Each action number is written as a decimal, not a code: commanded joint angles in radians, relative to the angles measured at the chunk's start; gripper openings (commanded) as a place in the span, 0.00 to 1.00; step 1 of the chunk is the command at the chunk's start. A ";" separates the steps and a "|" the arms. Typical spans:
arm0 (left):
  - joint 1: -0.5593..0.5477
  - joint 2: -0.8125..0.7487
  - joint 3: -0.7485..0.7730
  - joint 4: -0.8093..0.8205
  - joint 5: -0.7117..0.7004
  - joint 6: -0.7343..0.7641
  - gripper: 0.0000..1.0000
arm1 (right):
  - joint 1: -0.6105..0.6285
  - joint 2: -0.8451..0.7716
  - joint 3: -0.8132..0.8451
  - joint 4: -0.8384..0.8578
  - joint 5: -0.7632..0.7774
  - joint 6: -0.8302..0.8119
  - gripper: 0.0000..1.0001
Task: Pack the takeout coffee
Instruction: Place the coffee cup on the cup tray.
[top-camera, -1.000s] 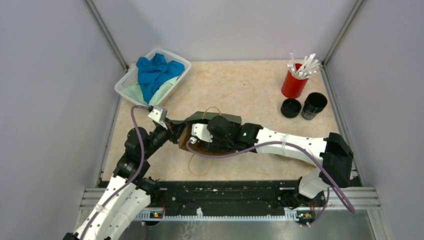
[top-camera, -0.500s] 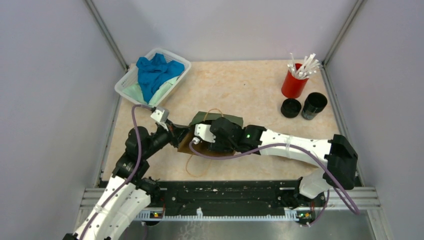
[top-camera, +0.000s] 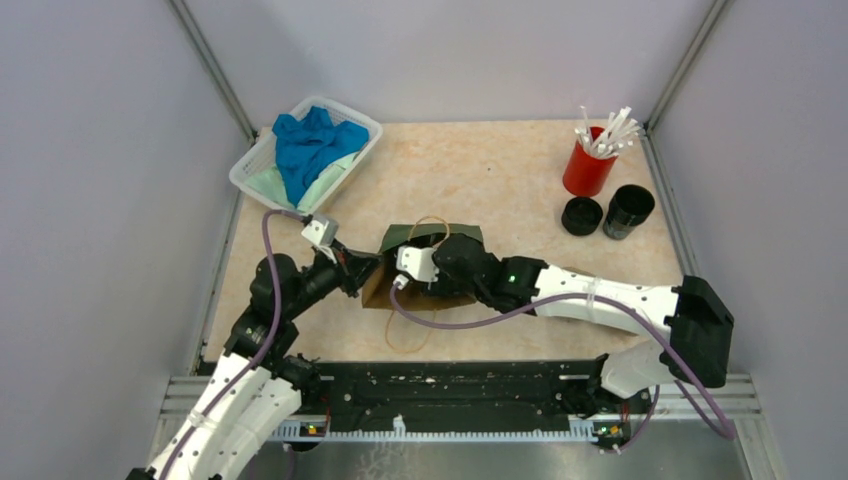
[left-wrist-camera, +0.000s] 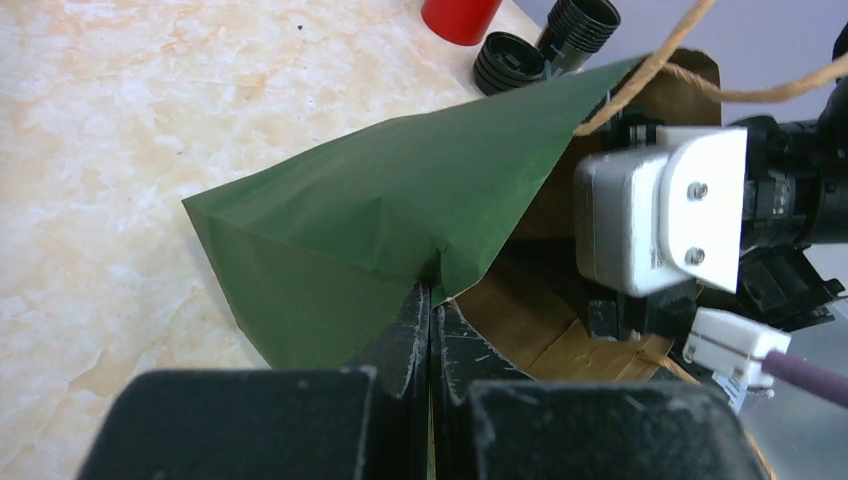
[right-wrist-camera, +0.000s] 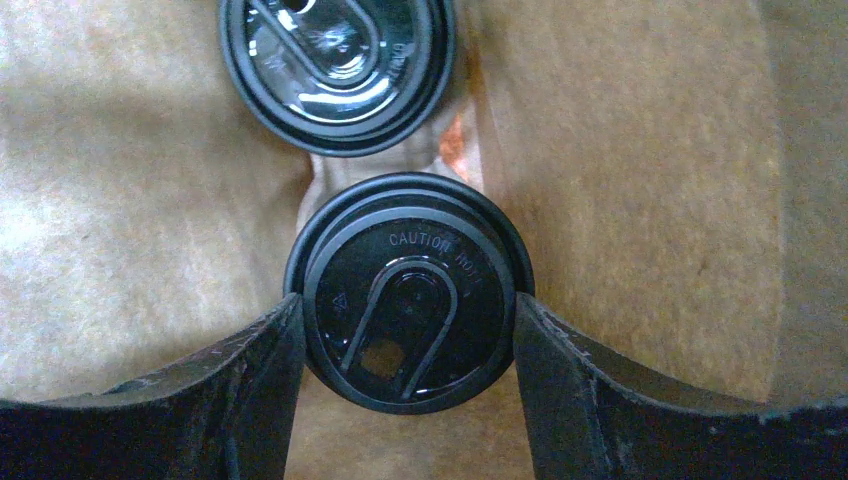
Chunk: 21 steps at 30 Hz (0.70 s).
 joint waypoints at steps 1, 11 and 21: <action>-0.002 0.017 -0.010 0.005 0.054 0.033 0.00 | -0.031 -0.021 -0.012 0.132 0.039 0.013 0.00; -0.008 0.037 0.018 0.017 0.105 0.106 0.00 | -0.079 0.010 -0.038 0.225 0.043 0.044 0.00; -0.012 0.050 0.041 0.008 0.099 0.130 0.00 | -0.122 0.055 -0.055 0.256 -0.011 0.012 0.00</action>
